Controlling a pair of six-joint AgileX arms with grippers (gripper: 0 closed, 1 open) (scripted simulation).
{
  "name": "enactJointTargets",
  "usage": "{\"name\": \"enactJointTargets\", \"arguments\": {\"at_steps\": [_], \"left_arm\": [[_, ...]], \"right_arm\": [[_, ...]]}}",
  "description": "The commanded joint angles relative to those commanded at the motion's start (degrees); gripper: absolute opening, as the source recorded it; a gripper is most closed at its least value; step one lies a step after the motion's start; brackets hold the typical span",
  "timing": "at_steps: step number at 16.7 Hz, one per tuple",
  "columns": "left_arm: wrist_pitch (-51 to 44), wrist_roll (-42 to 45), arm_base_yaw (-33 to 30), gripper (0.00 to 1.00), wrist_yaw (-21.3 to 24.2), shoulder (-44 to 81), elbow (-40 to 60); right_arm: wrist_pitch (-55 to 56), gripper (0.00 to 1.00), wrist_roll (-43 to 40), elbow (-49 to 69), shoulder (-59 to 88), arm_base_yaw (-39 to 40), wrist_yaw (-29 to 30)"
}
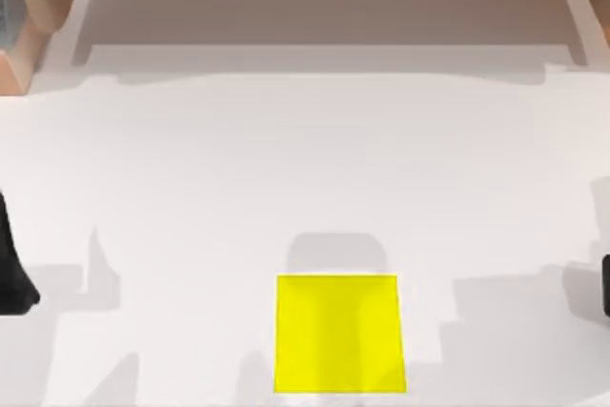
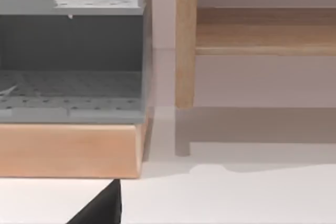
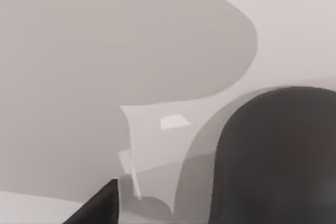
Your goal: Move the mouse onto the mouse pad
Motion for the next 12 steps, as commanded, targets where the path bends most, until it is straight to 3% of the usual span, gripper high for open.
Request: {"name": "enactJointTargets", "arguments": {"at_steps": [7,12], "left_arm": [[0.0,0.0,0.0,1.0,0.0,0.0,0.0],[0.0,0.0,0.0,1.0,0.0,0.0,0.0]], "right_arm": [[-3.0,0.0,0.0,2.1,-2.5,-0.1,0.4],[-15.5,0.0,-0.2,9.8,-6.9,-0.1,0.4]]}}
